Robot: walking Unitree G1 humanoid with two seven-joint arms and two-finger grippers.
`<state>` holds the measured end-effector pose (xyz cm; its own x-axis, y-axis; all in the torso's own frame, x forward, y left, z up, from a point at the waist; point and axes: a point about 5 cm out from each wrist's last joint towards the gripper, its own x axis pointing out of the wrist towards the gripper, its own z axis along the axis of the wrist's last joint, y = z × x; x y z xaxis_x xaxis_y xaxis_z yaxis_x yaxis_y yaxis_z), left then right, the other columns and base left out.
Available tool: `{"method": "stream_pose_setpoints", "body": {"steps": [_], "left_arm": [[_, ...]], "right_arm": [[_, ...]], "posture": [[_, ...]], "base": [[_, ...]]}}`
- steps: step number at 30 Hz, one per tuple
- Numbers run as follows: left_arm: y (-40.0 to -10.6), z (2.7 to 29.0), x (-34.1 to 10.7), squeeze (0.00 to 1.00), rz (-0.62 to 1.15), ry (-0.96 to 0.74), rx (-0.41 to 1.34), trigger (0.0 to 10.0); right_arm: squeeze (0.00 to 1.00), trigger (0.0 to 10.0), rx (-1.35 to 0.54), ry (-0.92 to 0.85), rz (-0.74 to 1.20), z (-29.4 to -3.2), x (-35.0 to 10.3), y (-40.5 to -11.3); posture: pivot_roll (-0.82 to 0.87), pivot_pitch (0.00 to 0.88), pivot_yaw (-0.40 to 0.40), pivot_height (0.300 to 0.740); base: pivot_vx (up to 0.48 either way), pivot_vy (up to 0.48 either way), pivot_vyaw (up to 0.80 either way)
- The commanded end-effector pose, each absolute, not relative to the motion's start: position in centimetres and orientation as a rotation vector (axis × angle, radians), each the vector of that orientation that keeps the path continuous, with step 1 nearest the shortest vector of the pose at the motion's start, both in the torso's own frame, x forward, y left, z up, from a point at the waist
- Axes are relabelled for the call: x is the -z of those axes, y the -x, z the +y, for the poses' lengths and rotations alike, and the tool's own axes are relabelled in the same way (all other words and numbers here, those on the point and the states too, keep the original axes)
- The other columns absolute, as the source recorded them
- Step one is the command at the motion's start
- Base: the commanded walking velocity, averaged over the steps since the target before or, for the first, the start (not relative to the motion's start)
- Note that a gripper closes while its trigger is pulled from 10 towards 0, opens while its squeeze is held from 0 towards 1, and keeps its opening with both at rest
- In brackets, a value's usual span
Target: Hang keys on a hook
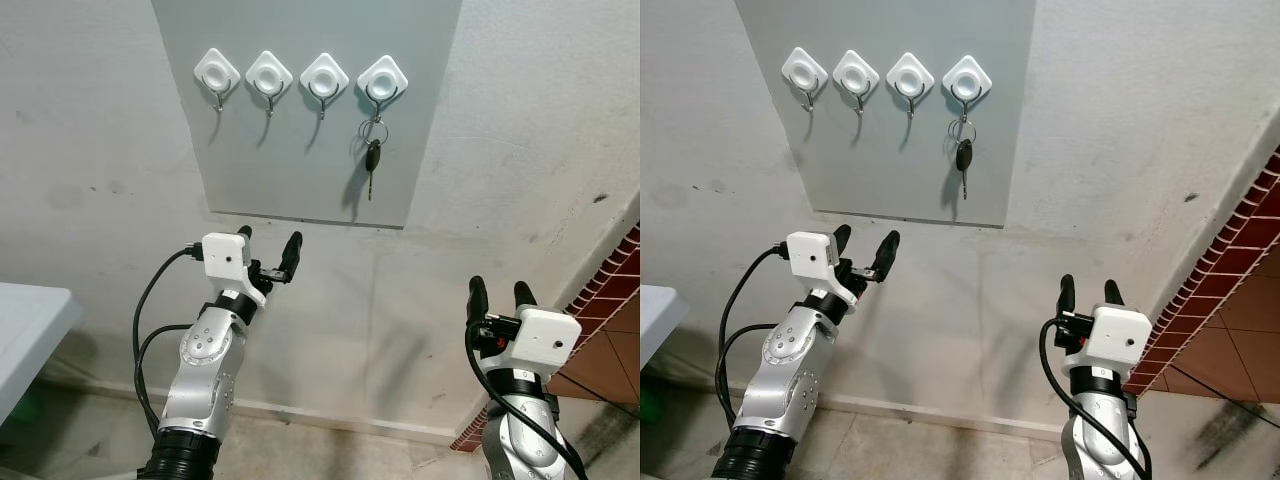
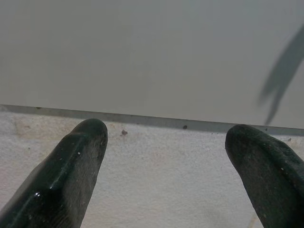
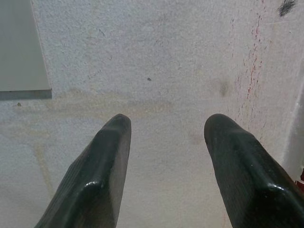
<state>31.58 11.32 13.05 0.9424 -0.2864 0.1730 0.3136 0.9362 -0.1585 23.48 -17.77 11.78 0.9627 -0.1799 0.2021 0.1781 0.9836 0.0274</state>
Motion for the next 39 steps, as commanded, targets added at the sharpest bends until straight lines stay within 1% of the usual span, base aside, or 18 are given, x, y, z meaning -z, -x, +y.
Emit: {"method": "stream_pose_setpoints", "body": {"steps": [1,3,4,6,8,10,11,15,23,31,34,39], "left_arm": [[-31.8,11.5,-13.2,0.00,-0.155,0.182,0.300,10.0],[-31.9,11.5,-13.2,0.00,-0.156,0.181,0.299,10.0],[-31.9,11.6,-13.2,0.00,-0.158,0.185,0.293,10.0],[-31.7,11.4,-13.1,0.00,-0.161,0.190,0.293,10.0],[-31.8,11.3,-12.5,0.00,-0.140,0.166,0.274,10.0],[-31.8,11.3,-12.8,0.00,-0.158,0.214,0.290,10.0],[-31.9,11.3,-12.9,0.00,-0.158,0.187,0.290,10.0],[-32.3,11.5,-12.9,0.00,-0.157,0.184,0.290,10.0],[-33.0,11.5,-13.0,0.00,-0.155,0.186,0.279,10.0],[-32.3,11.2,-13.1,0.00,-0.176,0.186,0.299,10.0],[-32.0,11.8,-12.0,0.00,-0.141,0.167,0.281,10.0],[-31.9,12.2,-12.1,0.00,-0.140,0.198,0.265,10.0]], "right_arm": [[0.00,10.0,0.171,-0.003,-0.211,-17.6,-11.9,-23.7],[0.00,10.0,0.170,0.001,-0.210,-17.5,-11.9,-23.8],[0.00,10.0,0.163,0.005,-0.214,-17.5,-12.1,-23.9],[0.00,10.0,0.151,0.009,-0.222,-17.5,-12.4,-24.0],[0.00,10.0,0.164,0.036,-0.195,-17.8,-11.7,-24.3],[0.00,10.0,0.159,0.014,-0.203,-17.7,-11.8,-24.4],[0.00,10.0,0.160,0.018,-0.210,-17.6,-12.0,-24.4],[0.00,10.0,0.158,0.025,-0.213,-17.5,-11.8,-24.7],[0.00,10.0,0.151,0.029,-0.222,-17.4,-12.2,-25.1],[0.00,10.0,0.133,0.031,-0.212,-17.4,-12.0,-24.9],[0.00,10.0,0.115,0.017,-0.192,-17.2,-11.5,-24.8],[0.00,10.0,0.102,0.016,-0.179,-17.1,-11.2,-24.9]], "posture": [[-0.17,0.026,0.057,0.740],[-0.17,0.027,0.055,0.740],[-0.18,0.036,0.038,0.740],[-0.17,0.041,0.044,0.740],[-0.17,0.027,0.044,0.740],[-0.17,0.031,0.045,0.740],[-0.16,0.027,0.048,0.740],[-0.17,0.008,0.060,0.740],[-0.18,0.000,0.051,0.740],[-0.14,0.001,0.033,0.740],[-0.13,0.001,0.027,0.740],[-0.11,0.001,0.025,0.740]], "base": [[0.000,0.000,0.00],[0.000,0.000,0.00],[0.000,0.000,0.00],[0.000,0.000,0.00],[0.000,0.000,0.00],[0.000,0.000,0.00],[0.000,0.000,0.00],[0.000,0.000,0.00],[0.000,0.000,0.00],[0.000,0.000,0.00],[0.000,0.000,0.00],[0.000,0.000,0.00]]}}
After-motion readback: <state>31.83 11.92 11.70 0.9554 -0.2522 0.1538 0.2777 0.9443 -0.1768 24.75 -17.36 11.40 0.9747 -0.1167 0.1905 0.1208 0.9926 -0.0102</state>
